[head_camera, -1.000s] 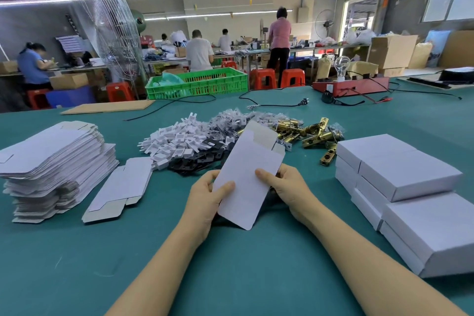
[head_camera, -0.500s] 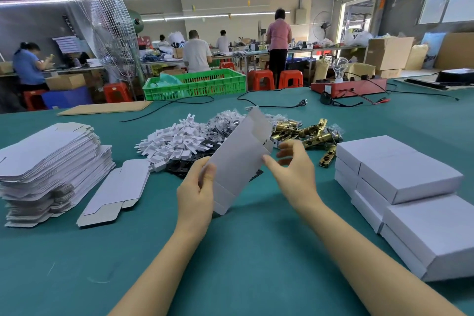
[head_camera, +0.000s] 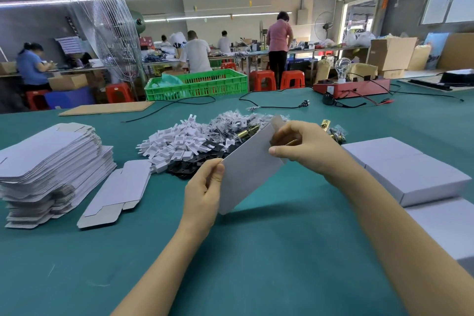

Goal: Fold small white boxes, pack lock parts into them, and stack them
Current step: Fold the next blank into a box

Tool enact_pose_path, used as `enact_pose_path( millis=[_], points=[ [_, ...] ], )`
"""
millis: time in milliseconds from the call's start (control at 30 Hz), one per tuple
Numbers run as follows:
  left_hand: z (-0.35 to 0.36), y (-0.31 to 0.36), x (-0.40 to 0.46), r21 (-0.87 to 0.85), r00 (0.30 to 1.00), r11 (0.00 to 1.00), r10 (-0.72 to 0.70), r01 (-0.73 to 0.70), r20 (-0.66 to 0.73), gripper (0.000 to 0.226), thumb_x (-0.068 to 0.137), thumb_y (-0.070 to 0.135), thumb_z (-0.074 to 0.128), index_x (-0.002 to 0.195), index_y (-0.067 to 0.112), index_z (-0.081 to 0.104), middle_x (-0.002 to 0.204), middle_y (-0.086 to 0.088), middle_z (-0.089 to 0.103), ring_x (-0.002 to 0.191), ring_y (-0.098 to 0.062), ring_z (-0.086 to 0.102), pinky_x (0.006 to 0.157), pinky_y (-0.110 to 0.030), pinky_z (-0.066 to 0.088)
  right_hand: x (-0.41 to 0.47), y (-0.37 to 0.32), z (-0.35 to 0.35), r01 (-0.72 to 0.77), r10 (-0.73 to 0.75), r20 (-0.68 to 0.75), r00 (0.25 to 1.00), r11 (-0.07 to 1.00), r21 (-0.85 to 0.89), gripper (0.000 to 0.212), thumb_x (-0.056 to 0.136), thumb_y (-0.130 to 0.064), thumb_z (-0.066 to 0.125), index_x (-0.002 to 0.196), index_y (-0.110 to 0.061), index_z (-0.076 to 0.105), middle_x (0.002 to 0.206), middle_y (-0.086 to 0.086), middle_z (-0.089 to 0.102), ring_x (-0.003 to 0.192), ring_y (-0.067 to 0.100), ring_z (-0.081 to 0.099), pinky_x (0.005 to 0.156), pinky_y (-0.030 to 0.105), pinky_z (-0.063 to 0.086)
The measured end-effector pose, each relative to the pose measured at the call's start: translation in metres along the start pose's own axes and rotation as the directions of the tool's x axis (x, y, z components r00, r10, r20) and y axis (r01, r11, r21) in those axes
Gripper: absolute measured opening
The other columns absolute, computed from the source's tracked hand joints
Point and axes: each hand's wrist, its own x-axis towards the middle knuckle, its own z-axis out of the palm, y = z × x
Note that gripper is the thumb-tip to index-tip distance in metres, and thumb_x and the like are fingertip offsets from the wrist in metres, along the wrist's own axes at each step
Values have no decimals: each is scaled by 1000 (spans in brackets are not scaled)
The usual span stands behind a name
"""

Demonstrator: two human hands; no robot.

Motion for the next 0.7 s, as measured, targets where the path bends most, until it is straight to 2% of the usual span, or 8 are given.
enact_pose_path(
  millis=[100, 167, 300, 467, 533, 600, 633, 700],
  points=[
    [0, 2, 1, -14, 1000, 999, -30, 30, -6, 19, 101, 15, 50, 91, 23, 64, 85, 0, 61, 73, -2, 47, 65, -13, 37, -1, -2, 0, -83, 83, -1, 997, 993, 88, 18, 77, -14, 79, 89, -13, 67, 91, 9, 71, 77, 15, 62, 64, 23, 46],
    [-1, 4, 1, -17, 999, 999, -44, 44, -11, 20, 101, 14, 51, 88, 23, 64, 82, 4, 60, 69, 1, 47, 62, -9, 36, -2, -4, 2, -121, 118, 37, 992, 986, 114, 11, 78, -12, 78, 84, -13, 68, 85, 11, 70, 73, 14, 59, 62, 21, 47],
    [-4, 6, 5, -27, 996, 996, -81, 80, -49, 19, 100, 16, 53, 87, 22, 65, 82, 11, 64, 70, 8, 53, 65, -6, 39, -4, -5, 7, -131, 123, 65, 990, 983, 133, 9, 77, -6, 77, 77, -10, 69, 66, -1, 62, 50, -2, 53, 44, 7, 37],
    [0, 9, 5, 16, 994, 994, -104, 105, -21, 15, 99, 20, 56, 87, 22, 65, 82, 12, 65, 75, 2, 54, 67, -9, 40, -5, -5, 13, -84, 83, 14, 996, 992, 89, 19, 78, -5, 77, 78, -10, 58, 71, 0, 60, 60, 5, 52, 49, 10, 38],
    [3, 10, 4, 44, 994, 993, -104, 106, -35, 11, 98, 22, 58, 91, 27, 64, 94, 11, 64, 86, 1, 56, 74, -12, 41, -5, -5, 15, -89, 88, 14, 996, 989, 119, 24, 79, -5, 76, 79, -11, 52, 59, -8, 56, 50, -2, 48, 47, 11, 35],
    [4, 9, 2, 241, 994, 970, 3, 24, -113, 12, 93, 27, 65, 105, 28, 64, 115, 2, 58, 107, -5, 53, 93, -22, 42, -4, -6, 17, -109, 113, -26, 993, 986, 124, 25, 79, -5, 76, 79, -13, 52, 52, -10, 53, 43, -4, 45, 47, 15, 34],
    [4, 8, 0, 418, 985, 907, 117, -54, -128, 29, 90, 35, 67, 115, 20, 63, 123, -5, 56, 116, -14, 51, 103, -32, 40, -4, -6, 19, -121, 130, -61, 990, 984, 130, 25, 78, -5, 76, 79, -13, 52, 55, -7, 54, 42, -3, 44, 46, 17, 35],
    [8, 5, -5, 729, 946, 651, 325, -213, -14, 72, 81, 58, 60, 128, 4, 59, 131, -16, 55, 123, -31, 48, 109, -56, 32, -5, -10, 22, -150, 170, -103, 980, 973, 175, 25, 78, -4, 77, 78, -13, 53, 62, -1, 57, 39, -1, 44, 41, 18, 35]
  ],
)
